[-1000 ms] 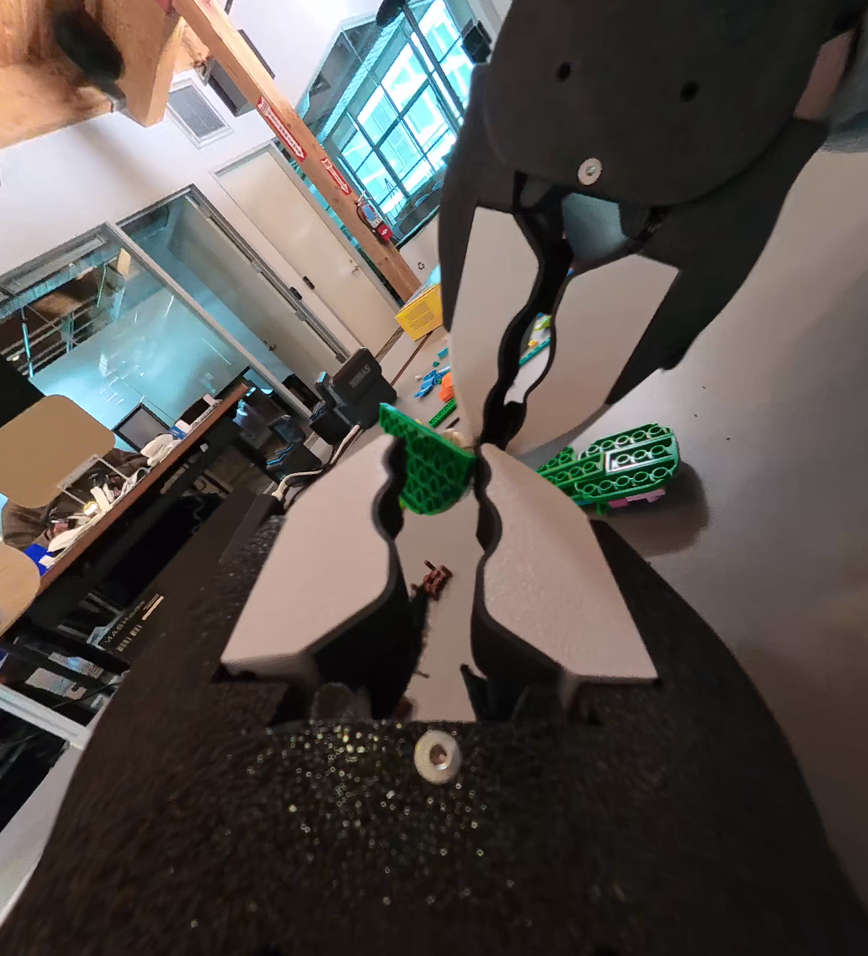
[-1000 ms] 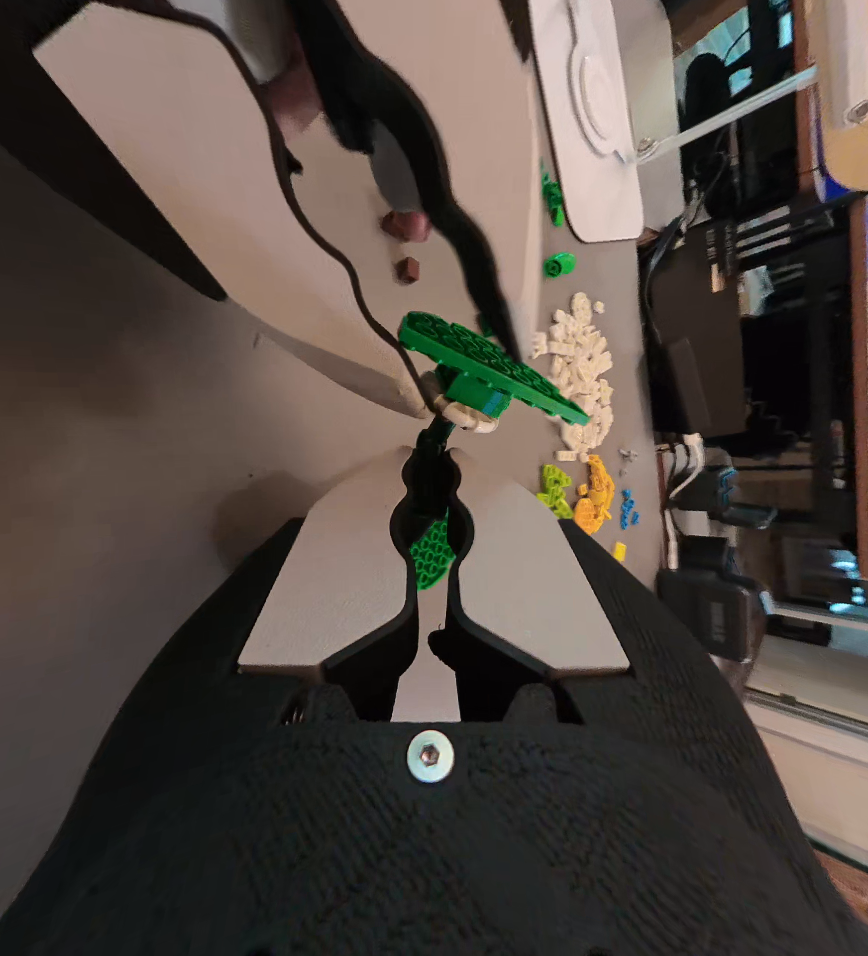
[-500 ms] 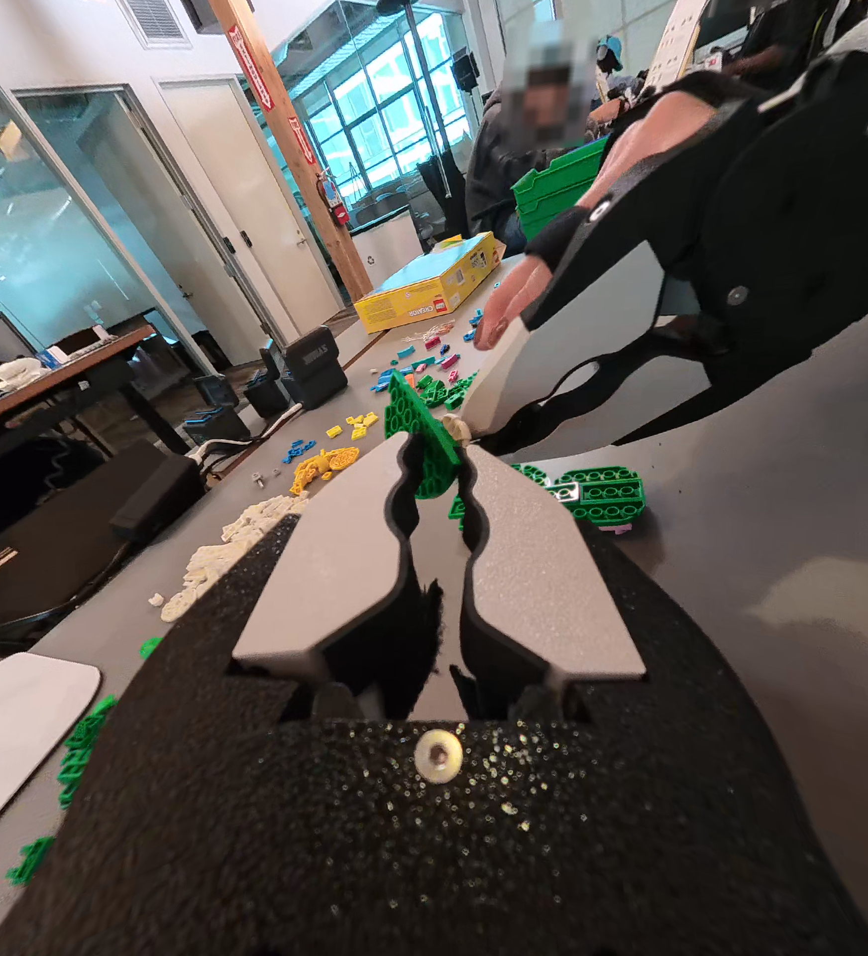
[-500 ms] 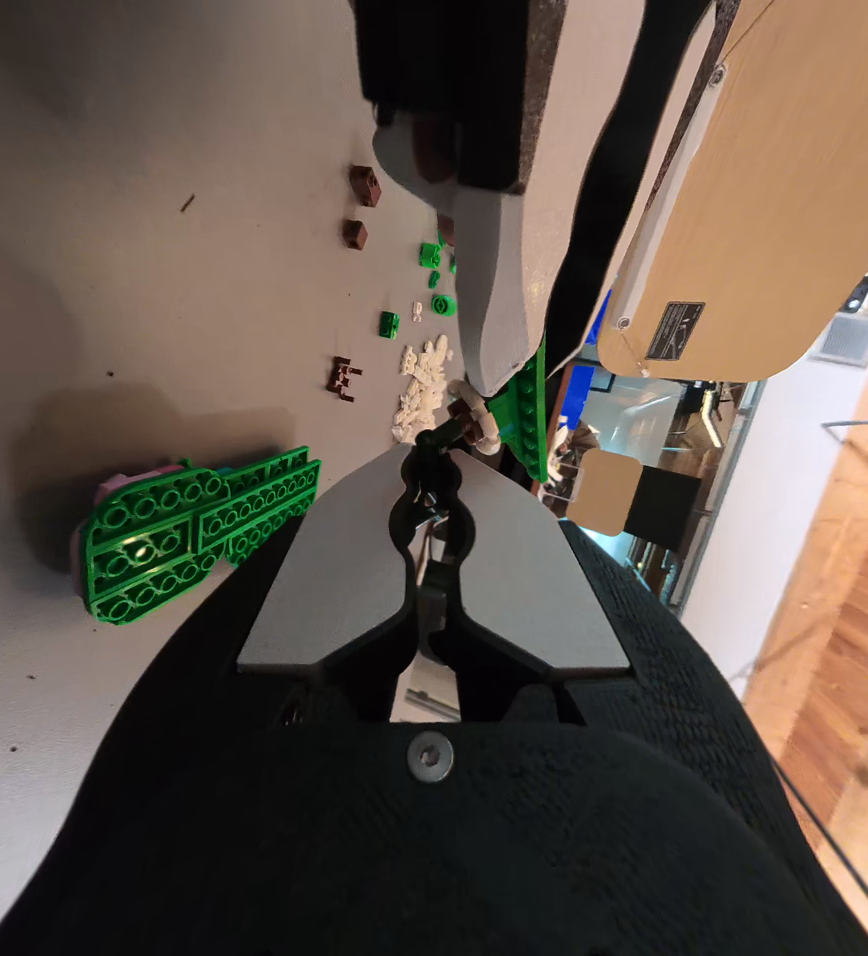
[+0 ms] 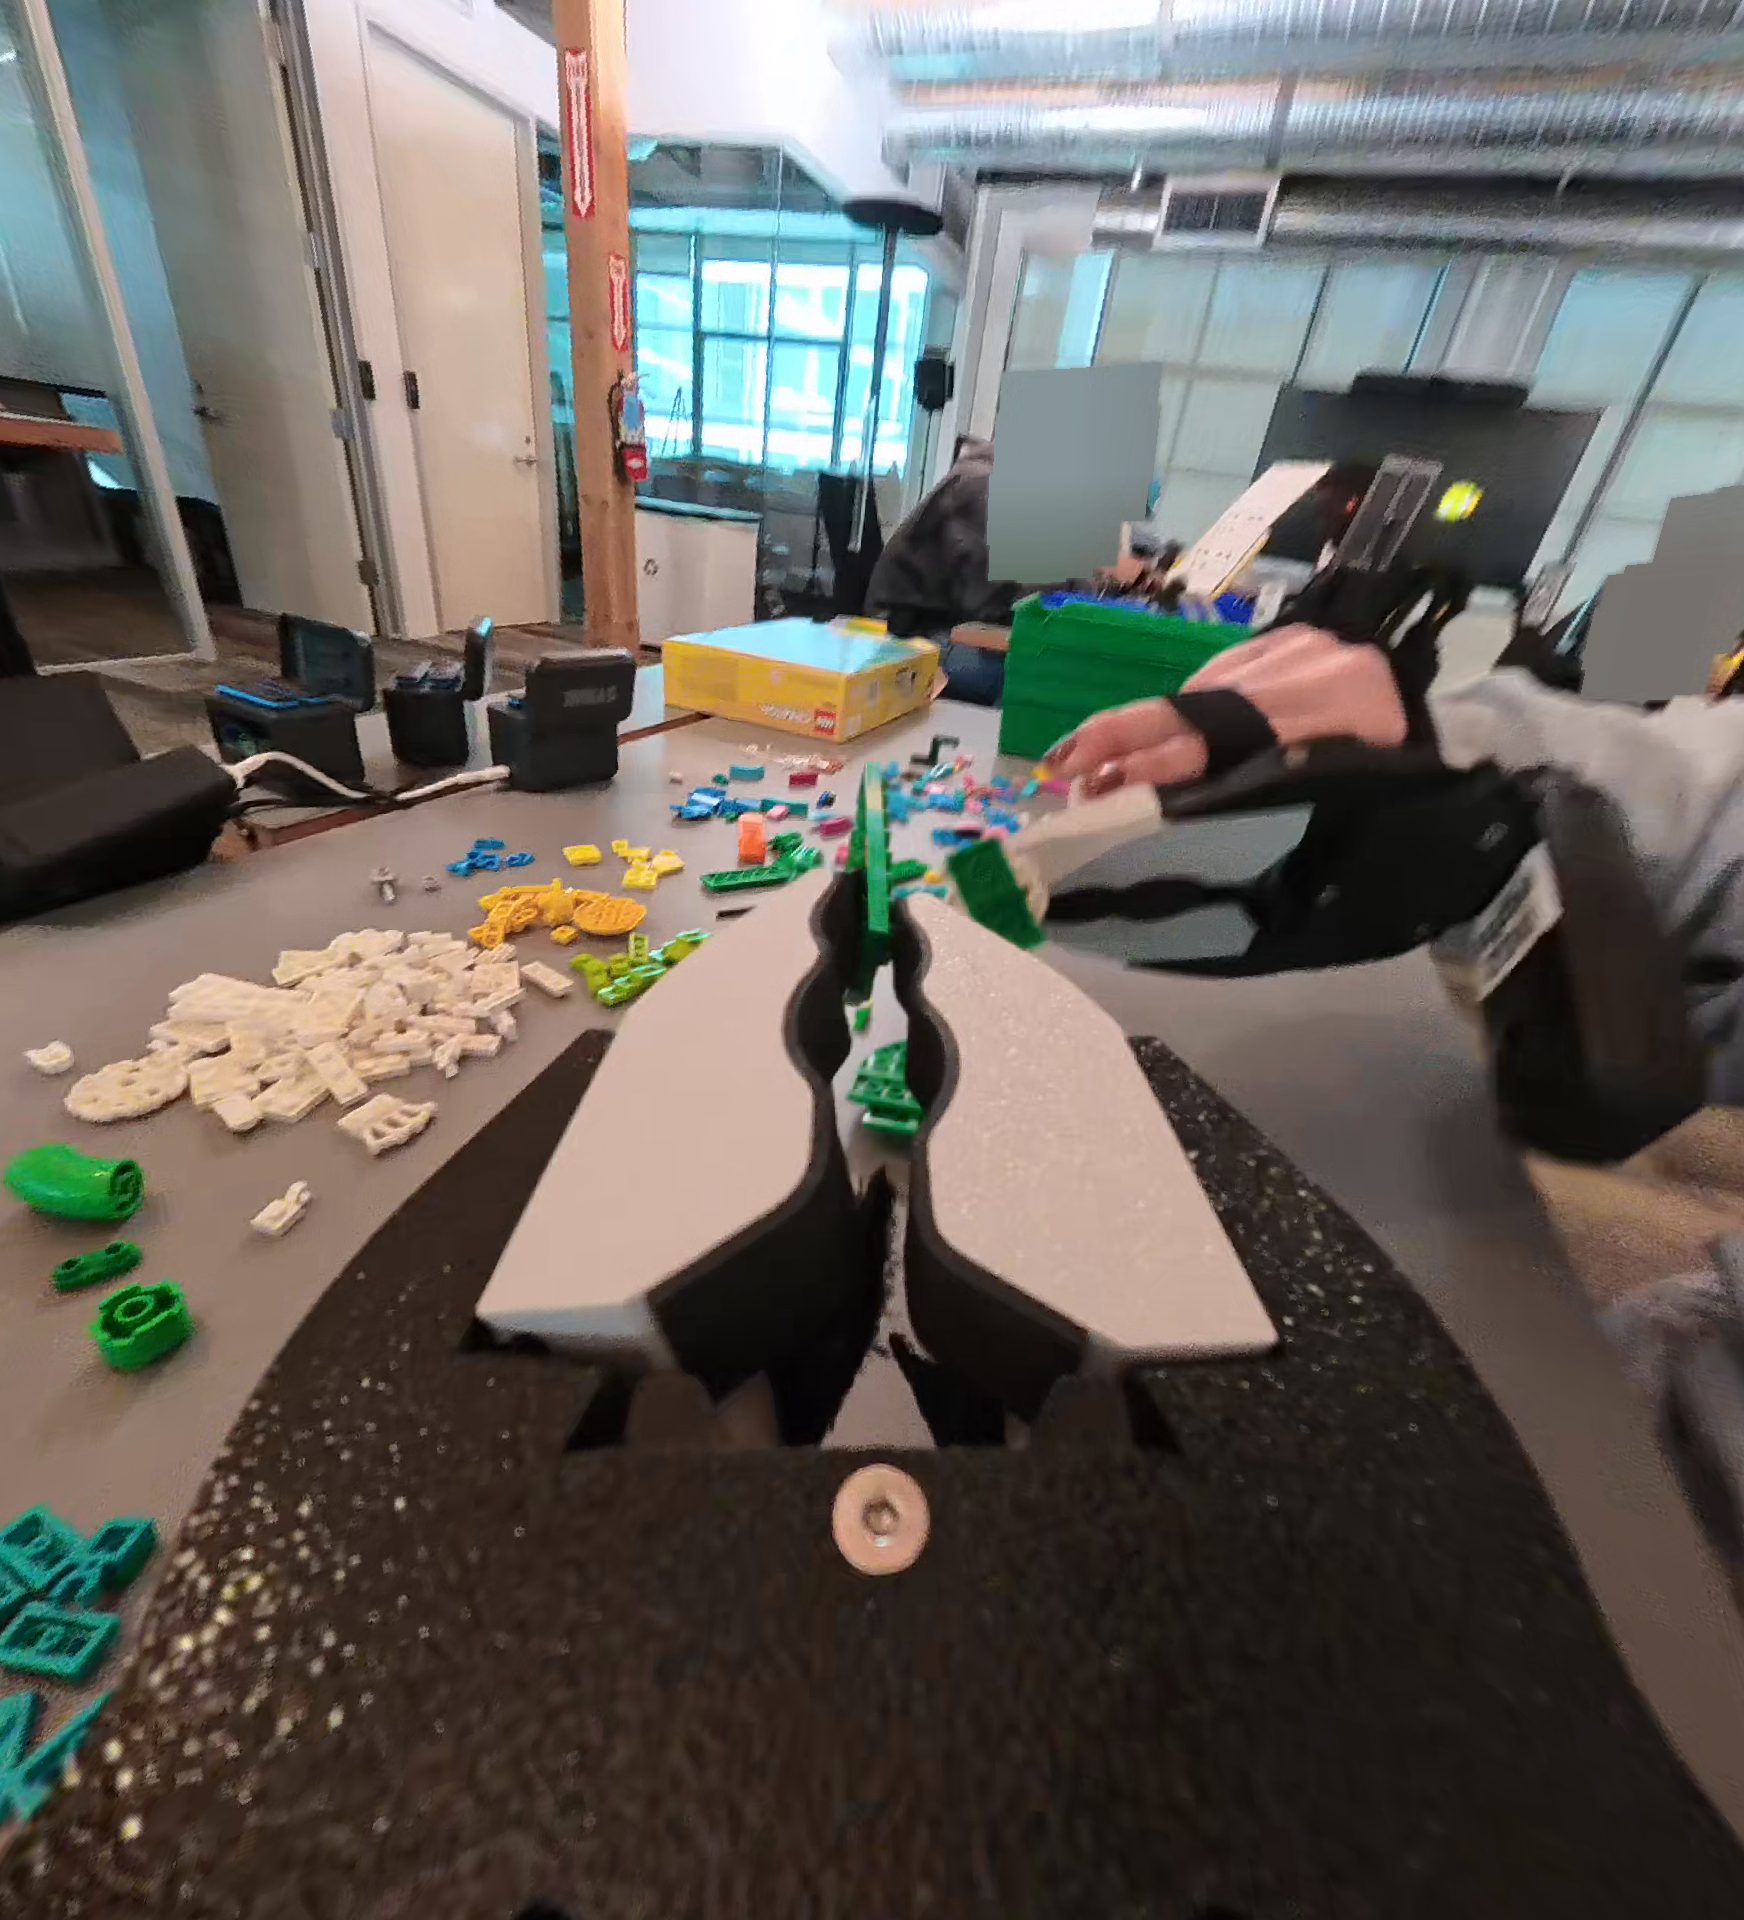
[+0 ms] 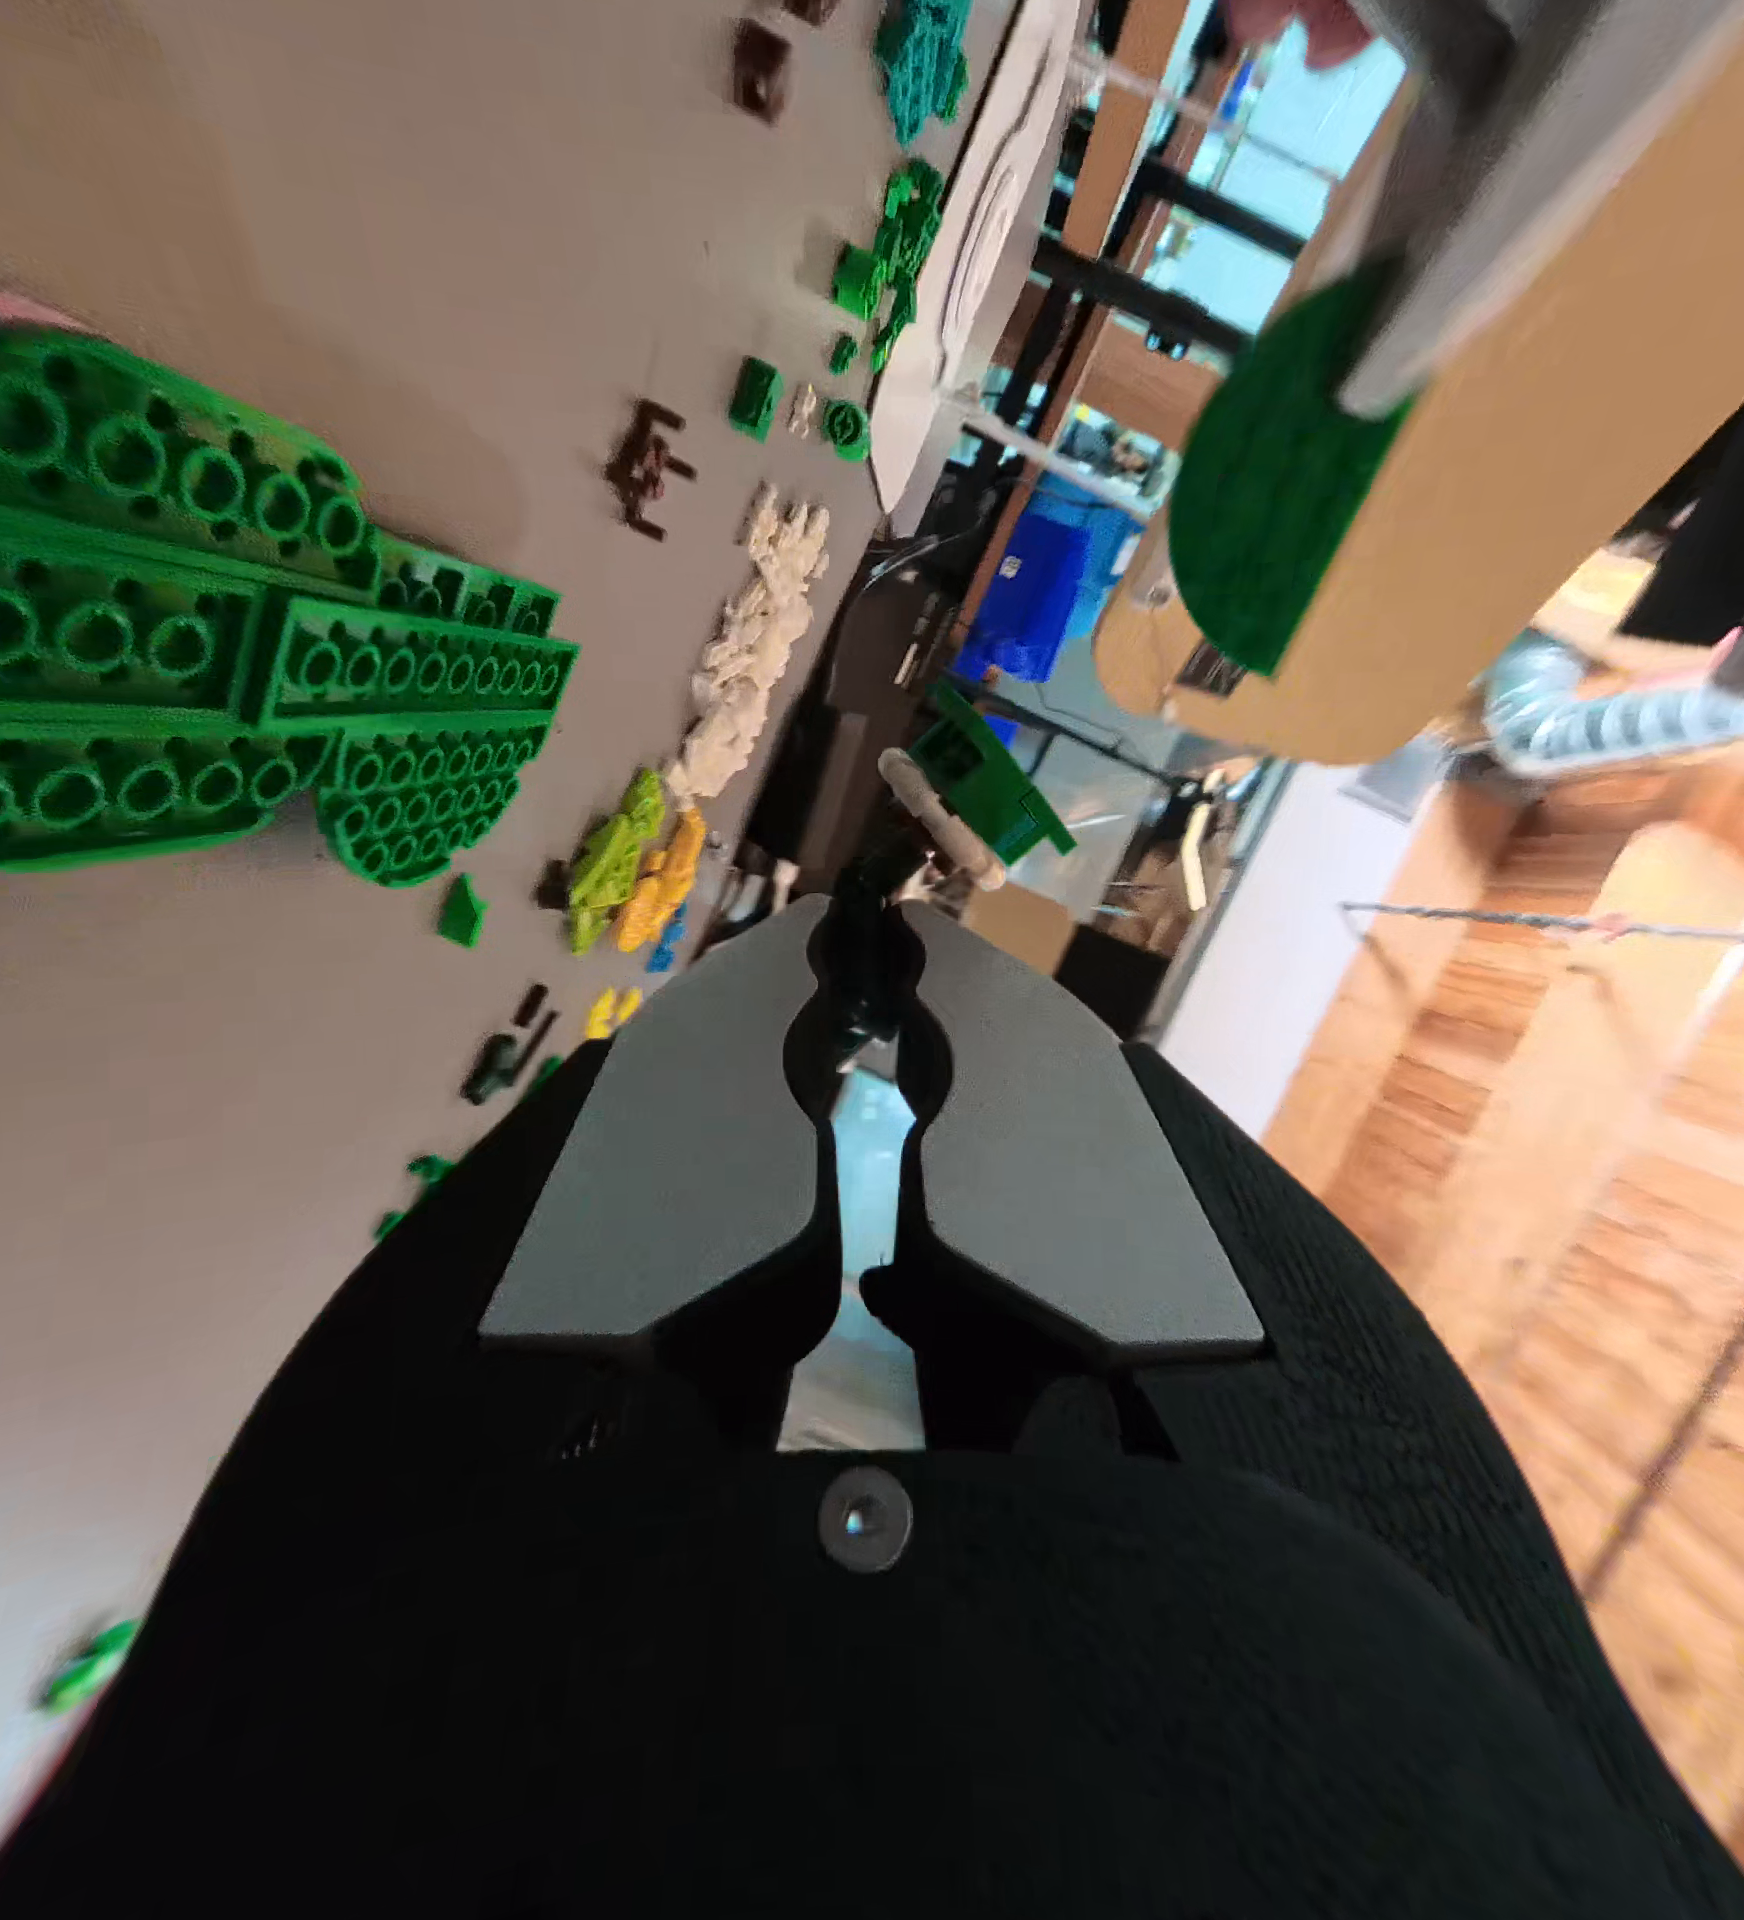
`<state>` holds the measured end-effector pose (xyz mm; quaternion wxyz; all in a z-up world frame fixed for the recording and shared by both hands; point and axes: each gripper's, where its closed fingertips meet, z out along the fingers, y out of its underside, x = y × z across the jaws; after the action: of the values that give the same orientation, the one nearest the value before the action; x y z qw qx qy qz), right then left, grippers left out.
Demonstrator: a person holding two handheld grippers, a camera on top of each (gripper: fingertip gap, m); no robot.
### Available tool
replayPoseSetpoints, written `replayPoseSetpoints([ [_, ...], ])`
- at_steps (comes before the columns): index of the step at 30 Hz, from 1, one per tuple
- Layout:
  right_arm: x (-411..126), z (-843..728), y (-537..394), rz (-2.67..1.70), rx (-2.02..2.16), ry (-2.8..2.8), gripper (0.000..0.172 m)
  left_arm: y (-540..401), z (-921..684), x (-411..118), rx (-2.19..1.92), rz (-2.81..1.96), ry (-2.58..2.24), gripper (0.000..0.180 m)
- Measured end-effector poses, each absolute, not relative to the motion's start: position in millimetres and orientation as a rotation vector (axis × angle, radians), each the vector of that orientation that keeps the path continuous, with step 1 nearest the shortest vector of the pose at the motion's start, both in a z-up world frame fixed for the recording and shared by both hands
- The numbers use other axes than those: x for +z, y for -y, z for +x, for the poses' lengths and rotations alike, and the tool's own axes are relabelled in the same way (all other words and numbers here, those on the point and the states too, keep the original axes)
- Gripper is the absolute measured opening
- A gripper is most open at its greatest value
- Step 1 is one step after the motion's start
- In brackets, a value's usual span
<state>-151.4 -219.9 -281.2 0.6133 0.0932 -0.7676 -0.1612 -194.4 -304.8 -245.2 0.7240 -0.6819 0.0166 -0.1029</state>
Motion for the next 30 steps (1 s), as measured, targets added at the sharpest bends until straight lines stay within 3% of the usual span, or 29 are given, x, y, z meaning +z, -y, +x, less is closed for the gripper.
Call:
replayPoseSetpoints([
  [10, -277.2, -151.7, 229.6, -0.009, -0.096, 1.768, 0.006, 301.0, -181.5, -273.2, -0.231, -1.709, -0.095, 0.006],
  [22, -247.4, -163.2, 237.9, -0.097, 0.174, 1.372, 0.006, 395.8, -190.6, -312.3, -0.282, -1.859, 0.515, 0.007],
  [27, -257.9, -160.3, 215.9, -0.235, 0.258, 1.387, 0.006, 434.1, -230.1, -314.7, -0.239, -1.770, 0.775, 0.007],
  [30, -263.9, -163.4, 214.3, -0.299, 0.340, 1.428, 0.005, 447.1, -250.4, -320.4, -0.210, -1.745, 0.894, 0.019],
])
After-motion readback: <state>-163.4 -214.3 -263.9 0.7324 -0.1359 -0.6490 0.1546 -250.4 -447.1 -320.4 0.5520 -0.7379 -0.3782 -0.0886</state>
